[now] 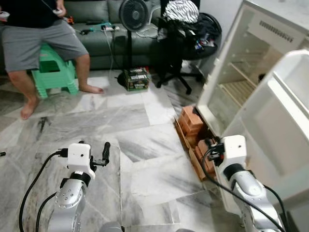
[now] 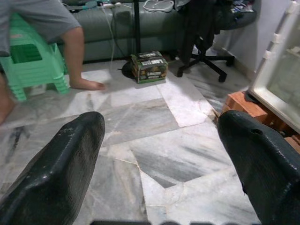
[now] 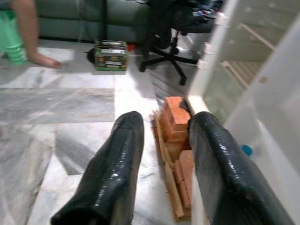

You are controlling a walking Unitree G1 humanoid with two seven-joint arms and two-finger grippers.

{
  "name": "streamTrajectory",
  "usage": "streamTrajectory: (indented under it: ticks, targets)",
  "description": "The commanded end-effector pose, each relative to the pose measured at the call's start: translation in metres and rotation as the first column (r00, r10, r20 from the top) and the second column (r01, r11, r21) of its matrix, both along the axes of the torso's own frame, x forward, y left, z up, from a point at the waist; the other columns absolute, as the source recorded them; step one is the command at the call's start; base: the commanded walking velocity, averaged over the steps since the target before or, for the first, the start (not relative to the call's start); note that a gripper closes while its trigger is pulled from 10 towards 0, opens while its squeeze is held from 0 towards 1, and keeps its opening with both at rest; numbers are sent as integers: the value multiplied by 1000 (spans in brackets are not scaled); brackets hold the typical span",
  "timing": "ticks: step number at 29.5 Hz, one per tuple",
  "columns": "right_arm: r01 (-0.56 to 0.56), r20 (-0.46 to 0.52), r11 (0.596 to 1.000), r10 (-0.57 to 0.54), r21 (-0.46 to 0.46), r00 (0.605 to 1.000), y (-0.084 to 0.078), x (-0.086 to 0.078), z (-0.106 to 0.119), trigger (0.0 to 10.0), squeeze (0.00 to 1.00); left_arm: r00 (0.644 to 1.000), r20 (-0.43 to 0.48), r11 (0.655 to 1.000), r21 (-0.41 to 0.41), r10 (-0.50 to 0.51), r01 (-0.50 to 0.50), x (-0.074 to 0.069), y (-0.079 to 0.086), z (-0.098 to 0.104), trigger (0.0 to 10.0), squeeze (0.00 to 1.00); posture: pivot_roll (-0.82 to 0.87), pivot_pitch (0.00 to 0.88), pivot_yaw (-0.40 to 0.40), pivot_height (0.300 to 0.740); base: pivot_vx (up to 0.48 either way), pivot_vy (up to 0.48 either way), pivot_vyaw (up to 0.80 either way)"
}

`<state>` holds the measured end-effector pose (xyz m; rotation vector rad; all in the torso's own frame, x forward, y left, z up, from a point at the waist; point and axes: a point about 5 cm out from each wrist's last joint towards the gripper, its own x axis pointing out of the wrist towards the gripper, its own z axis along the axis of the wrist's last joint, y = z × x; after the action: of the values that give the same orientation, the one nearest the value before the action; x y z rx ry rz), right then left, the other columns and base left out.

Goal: Restocking fridge

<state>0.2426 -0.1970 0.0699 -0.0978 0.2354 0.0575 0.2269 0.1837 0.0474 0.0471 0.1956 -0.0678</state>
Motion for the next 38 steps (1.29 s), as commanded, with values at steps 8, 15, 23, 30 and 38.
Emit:
streamTrajectory:
  ticks: [8, 15, 23, 30, 38]
  targets:
    - [134, 14, 991, -134, 7, 991, -5, 14, 8, 10000, 1000, 1000, 7, 1000, 8, 7, -7, 0, 1, 3, 10000, 0, 87, 0, -46, 740, 0, 0, 0]
    - [133, 32, 991, -134, 28, 990, -5, 17, 12, 10000, 1000, 1000, 3, 1000, 9, 8, -8, 0, 1, 3, 10000, 0, 90, 0, -47, 740, 0, 0, 0]
    - [168, 18, 984, -170, 51, 985, -7, 15, 9, 10000, 1000, 1000, -2, 1000, 7, 19, -19, 1, 1, 2, 10000, 0, 86, 0, -45, 740, 0, 0, 0]
    - [212, 3, 974, -213, 81, 977, -11, 10, 6, 10000, 1000, 1000, -6, 1000, 4, 20, -20, 1, 1, 1, 10000, 0, 79, 0, -39, 740, 0, 0, 0]
    - [239, 7, 965, -241, 110, 970, -12, 16, 7, 10000, 1000, 1000, -11, 1000, 0, 18, -18, 3, 1, 2, 10000, 0, 77, 0, -28, 740, 0, 0, 0]
